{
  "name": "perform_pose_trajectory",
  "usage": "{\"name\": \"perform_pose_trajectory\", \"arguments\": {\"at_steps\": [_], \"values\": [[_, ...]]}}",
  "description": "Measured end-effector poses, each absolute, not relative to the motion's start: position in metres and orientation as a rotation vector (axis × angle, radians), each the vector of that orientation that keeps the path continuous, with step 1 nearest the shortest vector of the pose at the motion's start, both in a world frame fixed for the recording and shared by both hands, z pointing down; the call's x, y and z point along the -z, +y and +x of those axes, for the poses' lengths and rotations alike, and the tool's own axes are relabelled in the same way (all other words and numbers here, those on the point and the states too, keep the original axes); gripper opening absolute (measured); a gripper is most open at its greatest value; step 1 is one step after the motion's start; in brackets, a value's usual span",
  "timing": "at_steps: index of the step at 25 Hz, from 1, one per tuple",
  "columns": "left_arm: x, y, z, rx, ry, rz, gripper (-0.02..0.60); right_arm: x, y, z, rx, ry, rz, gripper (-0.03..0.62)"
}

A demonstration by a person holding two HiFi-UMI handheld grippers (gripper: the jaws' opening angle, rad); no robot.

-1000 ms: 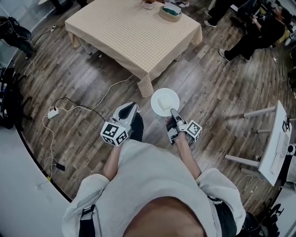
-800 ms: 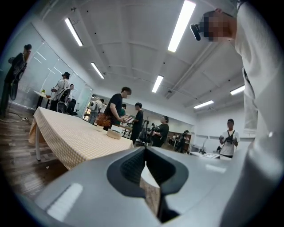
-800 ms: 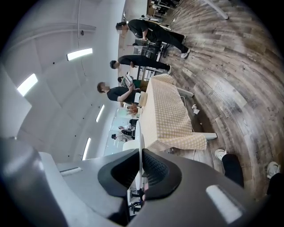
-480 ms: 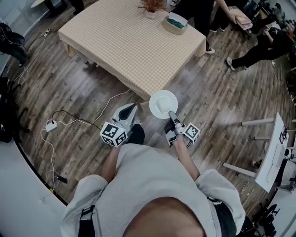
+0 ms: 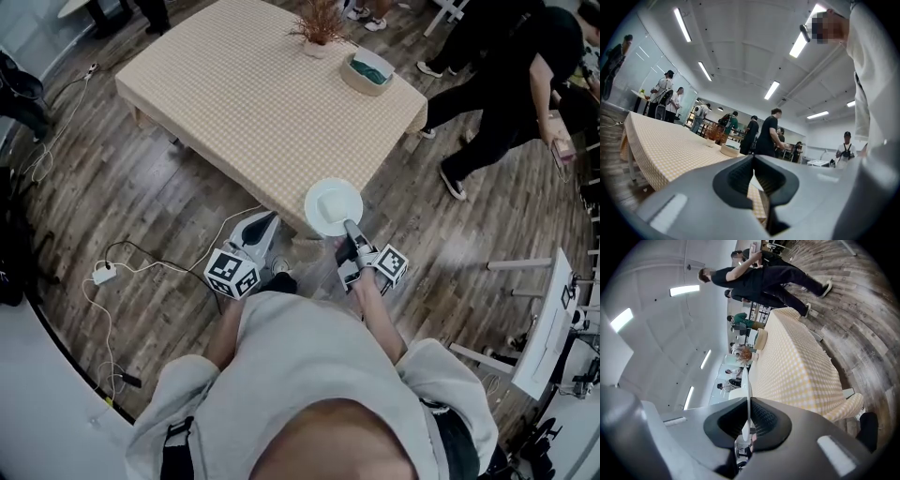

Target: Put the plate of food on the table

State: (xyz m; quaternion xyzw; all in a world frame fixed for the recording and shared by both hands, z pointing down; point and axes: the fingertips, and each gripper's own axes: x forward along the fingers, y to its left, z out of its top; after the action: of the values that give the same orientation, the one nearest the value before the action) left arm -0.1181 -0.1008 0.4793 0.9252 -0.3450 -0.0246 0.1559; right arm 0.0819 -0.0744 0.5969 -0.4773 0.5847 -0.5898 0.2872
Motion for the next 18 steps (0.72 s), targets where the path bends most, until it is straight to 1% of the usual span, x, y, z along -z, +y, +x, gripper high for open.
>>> {"name": "perform_pose_trajectory", "arguments": {"at_steps": [7, 18], "values": [[-0.474, -0.149, -0.122, 0.077, -0.948, 2.675, 0.009, -0.591, -0.118, 0.077, 1.547, 1.554, -1.292, 0.012], [-0.486, -0.164, -0.103, 0.038, -0.904, 2.652, 0.009, -0.597, -0.141, 0.084, 1.557, 1.515, -1.254, 0.014]]}}
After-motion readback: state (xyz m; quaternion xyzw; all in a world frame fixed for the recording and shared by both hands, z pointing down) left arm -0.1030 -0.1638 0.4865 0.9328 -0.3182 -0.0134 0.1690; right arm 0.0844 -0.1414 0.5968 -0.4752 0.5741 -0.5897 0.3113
